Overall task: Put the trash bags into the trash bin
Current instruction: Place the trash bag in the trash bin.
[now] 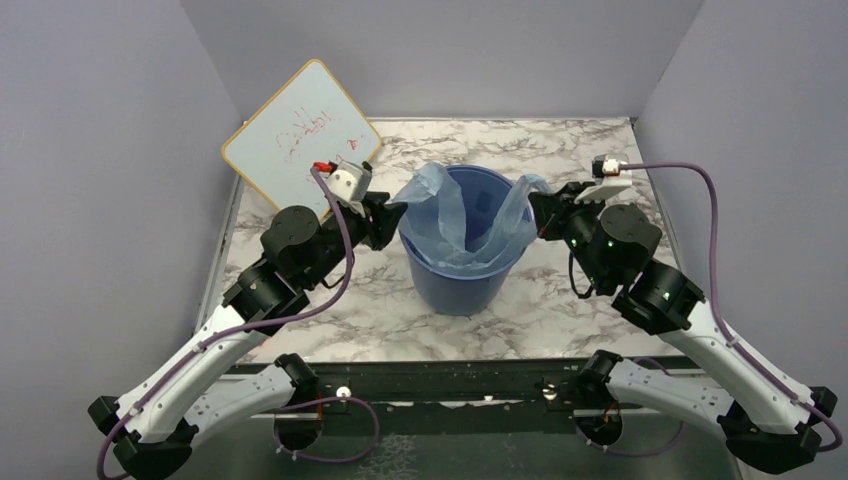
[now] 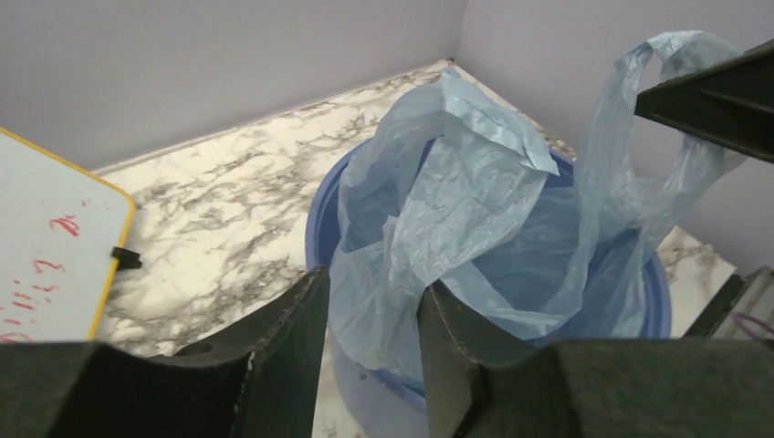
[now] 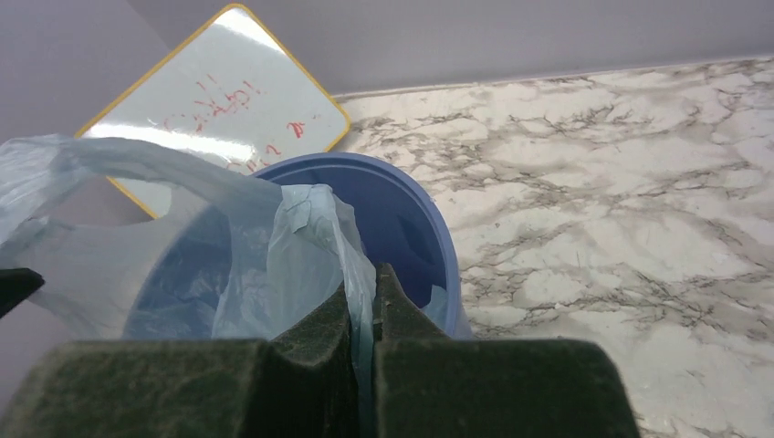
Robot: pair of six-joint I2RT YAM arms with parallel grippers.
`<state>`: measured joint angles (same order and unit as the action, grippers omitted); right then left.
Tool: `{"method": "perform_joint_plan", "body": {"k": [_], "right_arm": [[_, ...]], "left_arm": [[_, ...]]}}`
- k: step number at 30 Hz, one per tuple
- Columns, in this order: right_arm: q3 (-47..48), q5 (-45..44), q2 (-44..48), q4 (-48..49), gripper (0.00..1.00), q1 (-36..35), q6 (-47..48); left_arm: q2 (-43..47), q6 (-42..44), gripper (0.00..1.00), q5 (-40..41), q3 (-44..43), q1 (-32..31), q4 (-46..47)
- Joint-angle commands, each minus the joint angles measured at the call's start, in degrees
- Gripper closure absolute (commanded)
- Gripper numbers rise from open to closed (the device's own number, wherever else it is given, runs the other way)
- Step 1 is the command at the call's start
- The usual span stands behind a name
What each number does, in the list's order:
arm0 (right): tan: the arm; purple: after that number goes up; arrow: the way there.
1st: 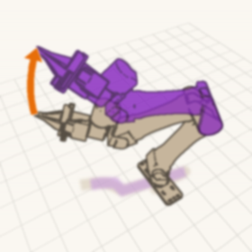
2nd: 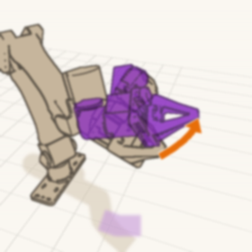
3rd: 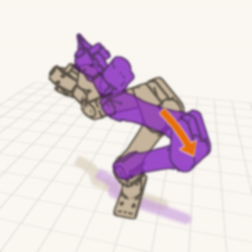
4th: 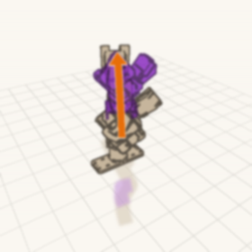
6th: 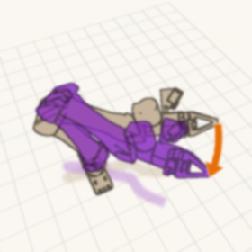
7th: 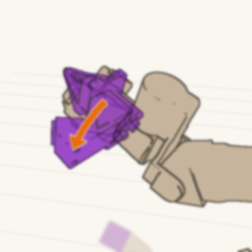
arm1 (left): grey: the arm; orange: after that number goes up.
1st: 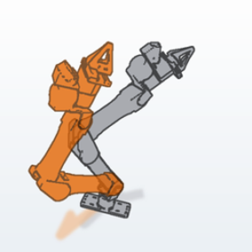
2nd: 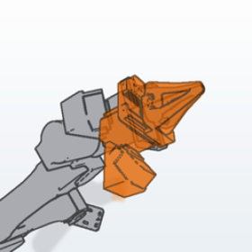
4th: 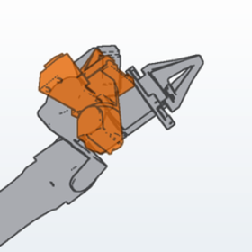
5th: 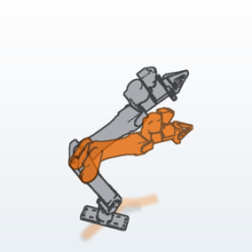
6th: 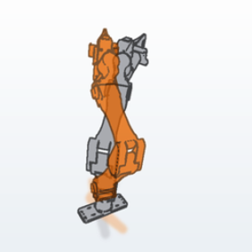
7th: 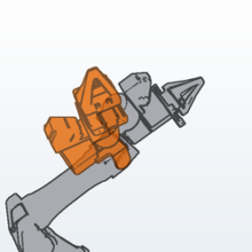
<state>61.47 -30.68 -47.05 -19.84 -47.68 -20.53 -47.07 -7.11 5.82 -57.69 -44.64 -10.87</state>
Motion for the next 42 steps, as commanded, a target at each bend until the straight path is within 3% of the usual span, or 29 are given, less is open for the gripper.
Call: {"method": "perform_joint_plan", "body": {"k": [1,6,10,20,27,30,36,42], "right_arm": [[-1.6,4.81,2.46,5.48,0.94,-0.24,2.15],[-0.19,6.48,0.27,5.4,0.94,-0.26,-0.5],[0.28,10.97,-1.13,6.4,0.94,-0.25,-0.13],[1.37,13.61,-2.09,5.88,0.93,-0.23,0.32],[1.99,14.5,-2.88,5.66,0.92,-0.28,0.58],[2.24,14.46,-3.28,5.62,0.92,-0.23,0.59],[2.6,14.36,-4.22,5.03,0.91,-0.29,1.17],[1.85,8.04,-4.98,4.07,0.91,-0.31,1.03]], "left_arm": [[-4.37,1.61,0.34,-7.3,-7.35,-0.01,-6.09],[-13.53,3.69,0.17,-12.18,-21.25,-0.01,-17.88],[-19.01,8.48,0.03,-17.76,-28.61,-0.01,-22.15],[-28.58,9.9,0.01,-14.74,-36.29,-0.08,-27.4],[-34.1,9.75,0.07,-11.35,-42.42,-2.09,-28.57],[-35.22,9.66,0.19,-10.71,-44.05,-2.79,-28.67],[-33.95,8.32,0.67,-6.93,-41.79,-3.09,-28.93],[-29.66,8.67,0.91,2.37,-36.91,-3.08,-25.31]]}}
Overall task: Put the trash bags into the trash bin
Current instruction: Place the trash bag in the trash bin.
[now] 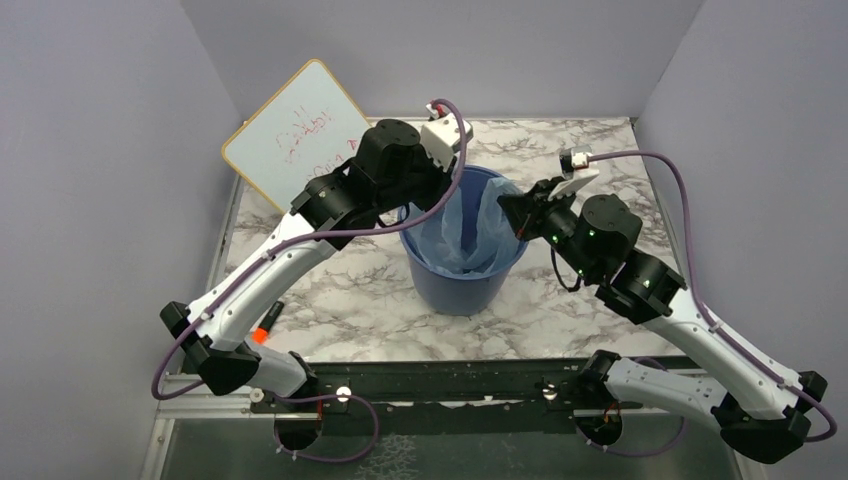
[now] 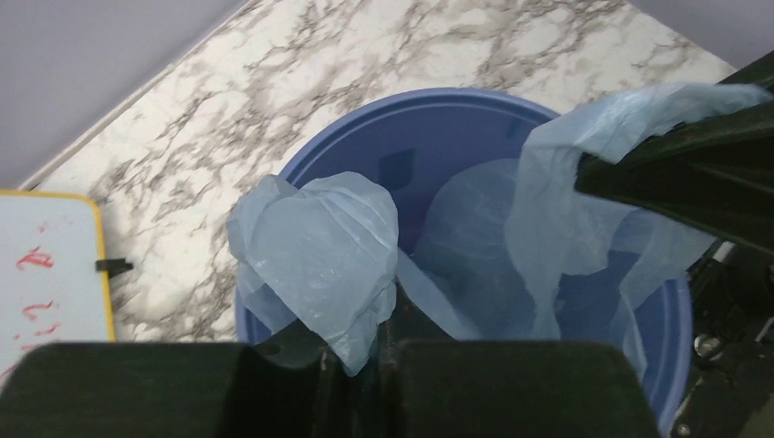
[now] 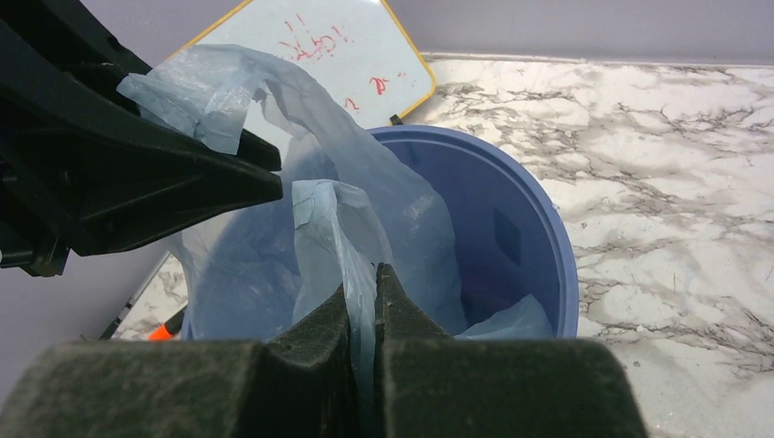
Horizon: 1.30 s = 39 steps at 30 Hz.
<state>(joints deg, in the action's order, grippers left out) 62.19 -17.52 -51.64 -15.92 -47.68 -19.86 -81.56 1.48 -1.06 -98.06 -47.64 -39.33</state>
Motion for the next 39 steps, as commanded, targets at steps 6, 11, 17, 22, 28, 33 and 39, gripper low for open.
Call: {"method": "perform_joint_plan", "body": {"k": [6,11,17,22,28,33,39], "right_arm": [[-0.27,-24.98,-3.12,-6.92,0.91,2.03,-2.09],[-0.38,-25.6,-0.81,-4.11,0.91,9.58,-1.47],[5.87,-22.03,-5.94,-8.91,0.9,17.09,2.02],[0.01,-20.55,-4.34,-12.9,0.89,20.39,-4.27],[-2.37,-7.02,3.63,-11.04,0.78,20.43,-0.23],[5.2,1.89,1.21,-21.26,0.72,20.43,7.38],[5.29,7.54,7.14,-21.21,0.47,20.41,12.34]], "left_arm": [[12.64,-3.88,1.0,9.32,14.7,8.76,9.01],[17.96,-5.89,1.0,5.74,22.0,14.78,12.38],[19.3,-8.33,1.0,2.31,25.57,19.0,12.2],[22.09,-9.96,1.0,1.52,29.74,20.33,10.92],[25.63,-11.8,1.0,-4.2,32.06,20.42,10.33],[26.73,-12.55,0.93,-9.01,32.88,20.47,9.95],[28.93,-11.83,0.77,-12.77,33.03,20.4,9.72]]}}
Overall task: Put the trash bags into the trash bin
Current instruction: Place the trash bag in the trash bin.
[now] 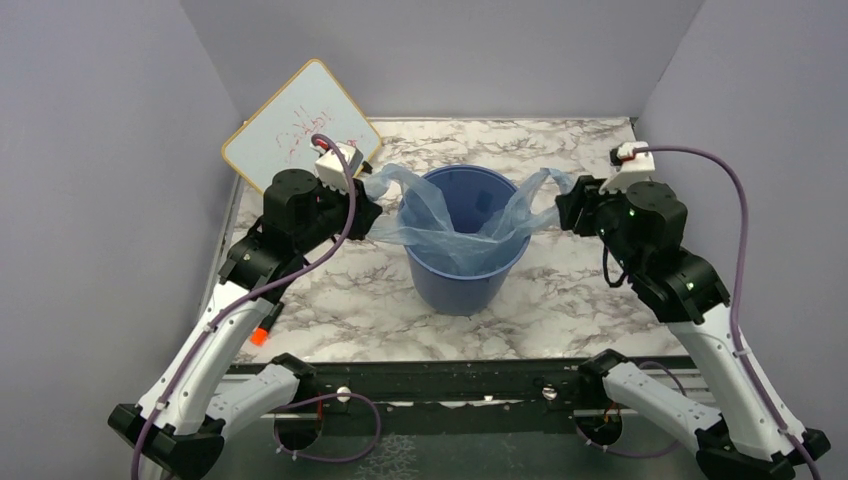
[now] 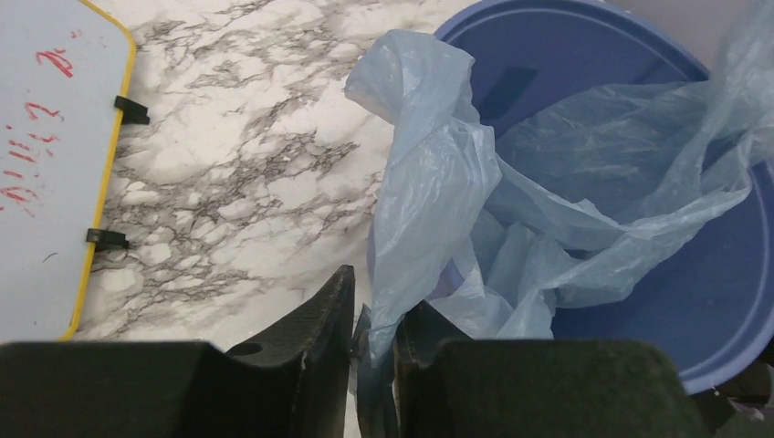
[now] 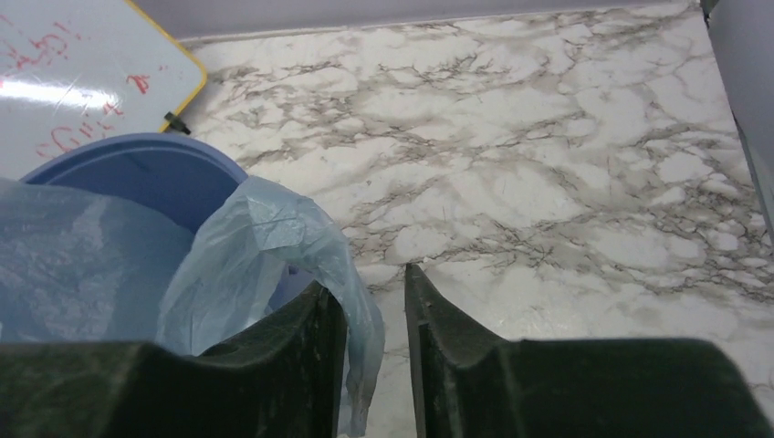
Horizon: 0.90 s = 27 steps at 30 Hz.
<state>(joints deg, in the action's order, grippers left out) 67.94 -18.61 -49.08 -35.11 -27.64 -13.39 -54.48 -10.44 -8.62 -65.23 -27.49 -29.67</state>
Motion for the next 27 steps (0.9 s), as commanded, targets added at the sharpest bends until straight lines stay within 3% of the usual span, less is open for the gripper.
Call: {"method": "perform_joint_plan", "body": {"k": [1,3,8,15,20,27], "right_arm": [[-1.07,11.48,5.88,-0.43,0.38,0.38,6.7],[0.2,15.04,5.84,-0.56,0.31,0.36,6.79],[7.98,15.58,-1.64,-5.66,0.26,0.38,7.01],[17.25,20.96,-14.15,-8.62,0.25,0.34,22.57],[18.58,16.29,-16.9,-3.99,0.24,0.32,32.79],[18.35,32.28,-19.1,-6.93,0.22,0.31,47.64]], "left_arm": [[1.99,0.22,0.76,-5.91,0.07,0.27,0.1],[1.69,0.43,0.74,-6.81,-0.06,0.26,0.08],[1.41,0.91,0.72,-7.76,-0.05,0.33,0.08],[1.93,1.21,0.71,-7.68,0.55,0.33,0.13],[1.94,1.05,0.7,-8.52,-0.05,0.27,-0.06],[1.47,0.86,0.7,-8.89,0.02,0.26,-0.83]]}}
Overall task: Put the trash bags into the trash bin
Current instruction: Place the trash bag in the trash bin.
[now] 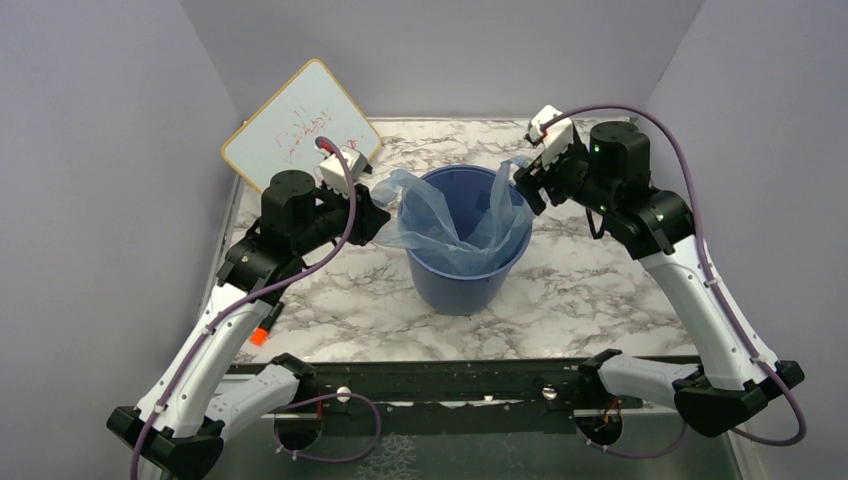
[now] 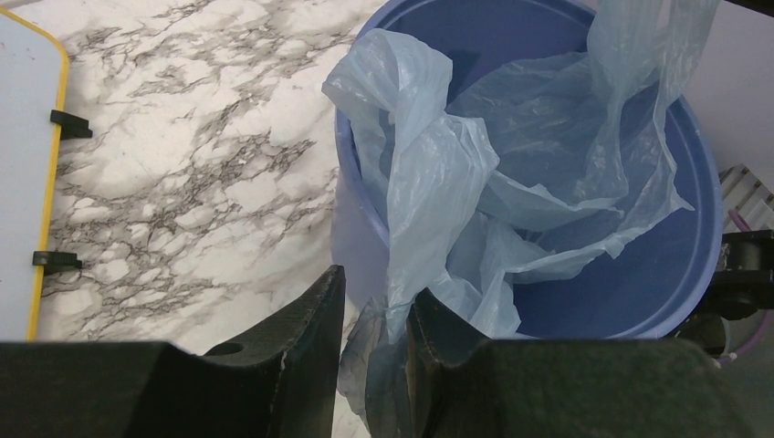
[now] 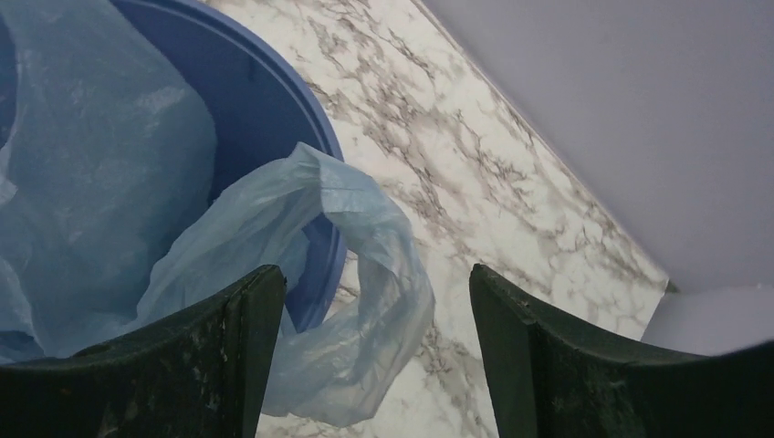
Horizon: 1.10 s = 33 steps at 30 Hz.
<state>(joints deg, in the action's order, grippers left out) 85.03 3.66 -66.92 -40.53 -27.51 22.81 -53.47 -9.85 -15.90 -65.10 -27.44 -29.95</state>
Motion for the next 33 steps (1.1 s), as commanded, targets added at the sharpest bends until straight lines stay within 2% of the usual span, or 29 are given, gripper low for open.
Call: {"method": "perform_joint_plan", "body": {"k": [1,5,9,11,15,17,20,21,24,27,30,33], "right_arm": [[1.27,10.37,-1.94,-1.22,0.22,0.19,12.17],[3.75,10.22,-5.68,-2.67,0.23,0.17,17.96],[2.22,9.15,-4.89,5.51,0.24,0.17,18.49],[2.83,9.99,-5.08,7.18,0.28,0.17,19.58],[5.06,12.24,-6.12,5.41,0.48,0.16,21.5],[5.62,14.16,-6.46,4.14,0.62,0.17,21.37],[6.08,15.24,-6.7,2.5,0.94,0.16,20.16],[5.41,13.69,-6.39,3.41,0.99,0.17,18.44],[1.97,3.35,-4.83,9.22,1.0,0.17,10.41],[-1.43,-16.28,-3.65,16.04,0.99,0.17,0.67],[-4.08,-29.21,-3.48,17.04,0.99,0.83,-3.17],[-6.77,-31.61,-2.55,16.17,0.99,5.56,-11.06]], "left_arm": [[0.29,0.39,0.7,-1.52,0.11,0.24,-0.6],[-0.52,0.34,0.7,-2.59,-0.04,0.24,-0.69],[-0.74,0.18,0.7,-3.29,-0.2,0.26,-0.71],[-0.76,-0.04,0.7,-3.4,-0.12,0.21,-0.66],[-0.86,-0.41,0.7,-3.61,0.05,0.25,-0.63],[-0.77,-0.52,0.7,-3.78,0.01,0.23,-0.66],[-0.47,-0.52,0.7,-3.17,-0.2,0.32,-0.65],[-0.32,-0.57,0.7,-2.81,-0.2,0.23,-0.63],[0.16,-0.61,0.7,-2.2,-0.01,0.28,-0.72],[0.74,-0.68,0.7,-0.6,0.83,0.22,-0.76],[1.36,-1.15,0.7,2.04,1.81,0.2,-1.04],[2.3,-1.7,0.71,5.07,2.86,0.23,-1.15]]}}
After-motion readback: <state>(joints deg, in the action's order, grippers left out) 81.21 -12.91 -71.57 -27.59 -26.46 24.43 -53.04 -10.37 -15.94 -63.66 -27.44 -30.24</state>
